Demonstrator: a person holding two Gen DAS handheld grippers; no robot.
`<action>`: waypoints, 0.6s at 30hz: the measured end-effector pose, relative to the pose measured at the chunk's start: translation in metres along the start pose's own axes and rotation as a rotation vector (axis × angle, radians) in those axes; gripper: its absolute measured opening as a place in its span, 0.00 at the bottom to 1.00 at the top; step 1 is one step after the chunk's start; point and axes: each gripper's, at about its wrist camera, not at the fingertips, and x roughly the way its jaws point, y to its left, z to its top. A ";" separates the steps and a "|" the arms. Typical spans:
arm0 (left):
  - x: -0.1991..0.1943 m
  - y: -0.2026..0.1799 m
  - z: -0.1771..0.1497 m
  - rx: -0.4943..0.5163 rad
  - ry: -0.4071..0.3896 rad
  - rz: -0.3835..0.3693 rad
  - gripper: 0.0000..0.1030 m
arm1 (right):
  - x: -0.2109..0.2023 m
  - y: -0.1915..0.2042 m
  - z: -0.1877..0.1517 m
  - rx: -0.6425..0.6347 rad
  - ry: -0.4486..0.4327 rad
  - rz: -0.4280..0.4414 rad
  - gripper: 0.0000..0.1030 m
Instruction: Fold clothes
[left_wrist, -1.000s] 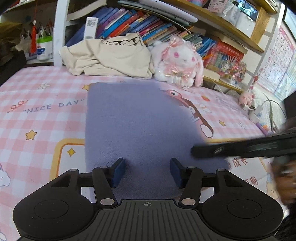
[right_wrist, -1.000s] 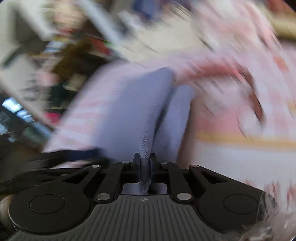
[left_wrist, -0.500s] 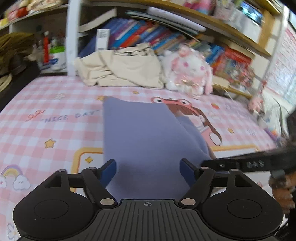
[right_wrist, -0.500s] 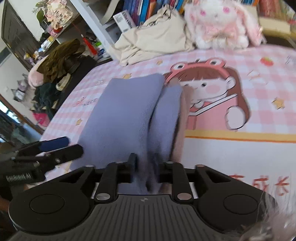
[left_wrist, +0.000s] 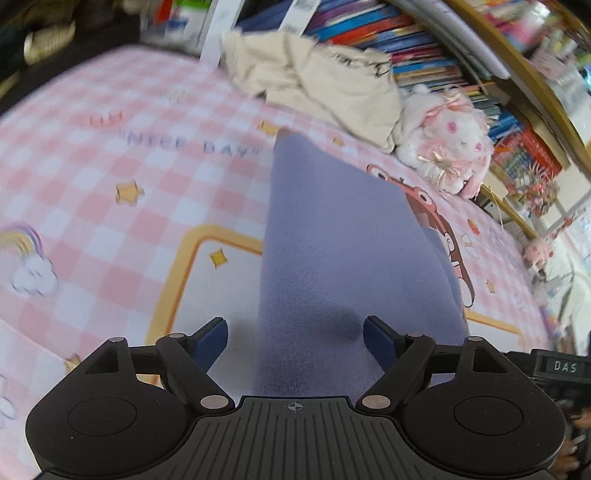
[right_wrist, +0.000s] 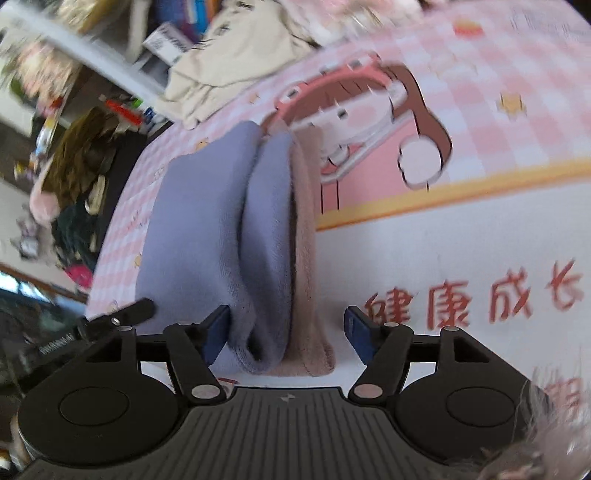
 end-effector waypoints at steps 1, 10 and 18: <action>0.003 0.003 0.002 -0.014 0.011 -0.021 0.80 | 0.002 -0.001 0.002 0.020 0.005 0.013 0.62; 0.024 0.007 0.017 -0.046 0.045 -0.129 0.67 | 0.019 0.016 0.009 -0.039 0.010 -0.007 0.42; 0.005 -0.033 0.006 0.205 -0.003 -0.024 0.53 | -0.001 0.064 -0.025 -0.457 -0.116 -0.148 0.24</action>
